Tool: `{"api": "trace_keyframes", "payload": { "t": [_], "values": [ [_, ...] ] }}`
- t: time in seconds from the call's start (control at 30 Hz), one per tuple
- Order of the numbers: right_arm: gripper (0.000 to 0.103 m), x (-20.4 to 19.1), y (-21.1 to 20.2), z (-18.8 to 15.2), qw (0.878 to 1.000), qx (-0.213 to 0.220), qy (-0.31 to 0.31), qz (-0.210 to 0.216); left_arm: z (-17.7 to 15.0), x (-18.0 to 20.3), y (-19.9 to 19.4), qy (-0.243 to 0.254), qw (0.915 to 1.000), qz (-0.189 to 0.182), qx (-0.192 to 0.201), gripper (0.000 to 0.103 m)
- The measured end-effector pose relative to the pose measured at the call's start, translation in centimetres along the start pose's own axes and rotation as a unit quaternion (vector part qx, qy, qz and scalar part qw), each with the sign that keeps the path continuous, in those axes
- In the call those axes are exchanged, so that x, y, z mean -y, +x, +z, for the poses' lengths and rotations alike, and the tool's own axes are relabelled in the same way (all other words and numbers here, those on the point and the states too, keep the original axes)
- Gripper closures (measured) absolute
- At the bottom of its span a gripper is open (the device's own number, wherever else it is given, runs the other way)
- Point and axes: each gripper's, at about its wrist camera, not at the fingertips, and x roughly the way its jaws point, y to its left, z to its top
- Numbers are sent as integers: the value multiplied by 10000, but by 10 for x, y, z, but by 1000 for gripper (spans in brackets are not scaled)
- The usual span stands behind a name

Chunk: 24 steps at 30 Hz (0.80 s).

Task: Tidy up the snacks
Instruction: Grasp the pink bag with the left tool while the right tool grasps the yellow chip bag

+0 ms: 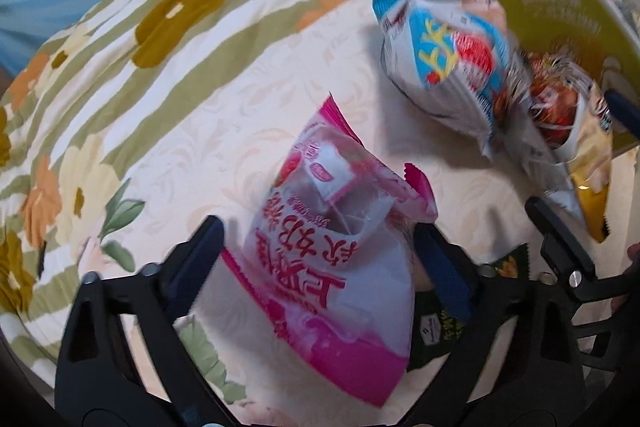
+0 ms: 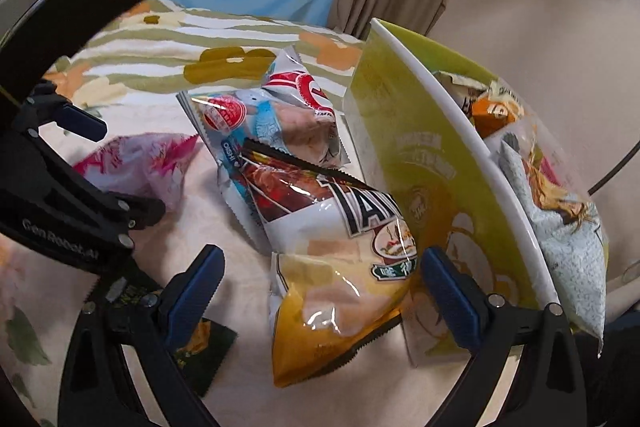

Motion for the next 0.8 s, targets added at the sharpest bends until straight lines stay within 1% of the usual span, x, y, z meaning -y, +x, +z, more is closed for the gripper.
{"api": "trace_keyframes", "payload": {
  "t": [0.07, 0.13, 0.17, 0.33, 0.37, 0.47, 0.63, 0.7, 0.77, 0.8],
  "values": [
    [5, -1, 5, 1, 10000, -26, -7, -94, 1, 3, 6, 36, 10000, -17, -73, 22],
    [8, -1, 9, 2, 9999, -83, 2, -144, 1, 5, 6, 99, 9999, 2, -38, 25],
    [9, -2, 10, 2, 9998, -108, 6, -143, 0, 5, 6, 107, 9999, -32, -20, 29],
    [15, -2, 19, 2, 9994, -294, -32, -163, -1, 3, 3, 38, 9999, -104, -2, 39],
    [18, -1, 21, 2, 9993, -337, -5, -148, -1, 3, 3, 22, 9999, -103, 4, 42],
    [21, 2, 23, 2, 9992, -391, 65, -98, -4, 0, -1, -56, 9999, -102, 25, 60],
    [22, 2, 28, 5, 9990, -444, 91, -27, -9, -6, -4, -227, 9996, -140, -3, 62],
    [28, 3, 32, 7, 9987, -493, 119, 11, -11, -9, -6, -314, 9993, -187, 18, 63],
    [30, 5, 36, 9, 9984, -542, 148, 77, -14, -13, -8, -417, 9989, -233, 23, 64],
    [33, 5, 37, 9, 9983, -546, 158, 92, -16, -14, -9, -456, 9987, -244, 30, 64]
  ]
}}
